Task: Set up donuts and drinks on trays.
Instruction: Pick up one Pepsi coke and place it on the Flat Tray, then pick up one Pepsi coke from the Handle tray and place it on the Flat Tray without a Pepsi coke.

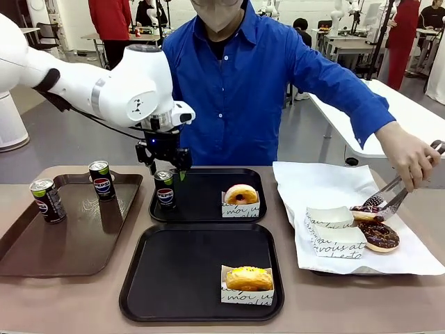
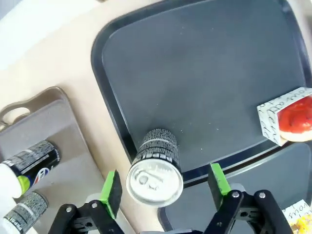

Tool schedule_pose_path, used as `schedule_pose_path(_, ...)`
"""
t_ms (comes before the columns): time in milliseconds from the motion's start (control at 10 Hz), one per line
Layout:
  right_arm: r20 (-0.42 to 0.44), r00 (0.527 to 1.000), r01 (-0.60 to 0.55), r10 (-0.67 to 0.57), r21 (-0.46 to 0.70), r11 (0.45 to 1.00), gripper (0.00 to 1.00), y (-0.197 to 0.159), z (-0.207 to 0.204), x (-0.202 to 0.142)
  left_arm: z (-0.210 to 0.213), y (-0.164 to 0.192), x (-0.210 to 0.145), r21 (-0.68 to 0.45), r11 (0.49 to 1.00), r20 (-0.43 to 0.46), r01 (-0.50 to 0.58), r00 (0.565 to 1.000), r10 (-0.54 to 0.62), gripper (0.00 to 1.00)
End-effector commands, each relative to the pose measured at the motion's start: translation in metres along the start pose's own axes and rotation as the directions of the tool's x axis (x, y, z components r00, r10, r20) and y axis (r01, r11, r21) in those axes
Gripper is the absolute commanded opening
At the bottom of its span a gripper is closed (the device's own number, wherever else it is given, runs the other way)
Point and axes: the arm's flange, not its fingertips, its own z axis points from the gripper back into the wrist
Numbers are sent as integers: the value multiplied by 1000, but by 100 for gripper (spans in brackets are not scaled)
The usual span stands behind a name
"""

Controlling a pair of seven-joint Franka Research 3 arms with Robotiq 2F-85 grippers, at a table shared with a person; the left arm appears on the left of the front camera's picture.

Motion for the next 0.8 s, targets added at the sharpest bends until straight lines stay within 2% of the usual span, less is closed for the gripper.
schedule_pose_path(0, 3, 1000, -14, 14, 14, 1000, 100, 1, 0, -1, 30, 3, -23, 6, 1000, 72, 13, 997, -13, 99)
schedule_pose_path(300, 3, 1000, -14, 14, 14, 1000, 100, 1, 0, -1, 59, 15, -62, -3, 1000, 122, 24, 992, -23, 100)
schedule_pose_path(500, 3, 1000, -14, 14, 14, 1000, 100, 1, 0, -1, 62, 24, -78, 29, 1000, 113, 6, 994, -10, 100)
schedule_pose_path(600, 3, 1000, -14, 14, 14, 1000, 100, 1, 0, -1, 58, 27, -79, 63, 998, 83, 2, 996, -7, 100)
schedule_pose_path(700, 3, 1000, -14, 14, 14, 1000, 100, 1, 0, -1, 67, 15, -66, 37, 999, 105, 6, 994, -10, 100)
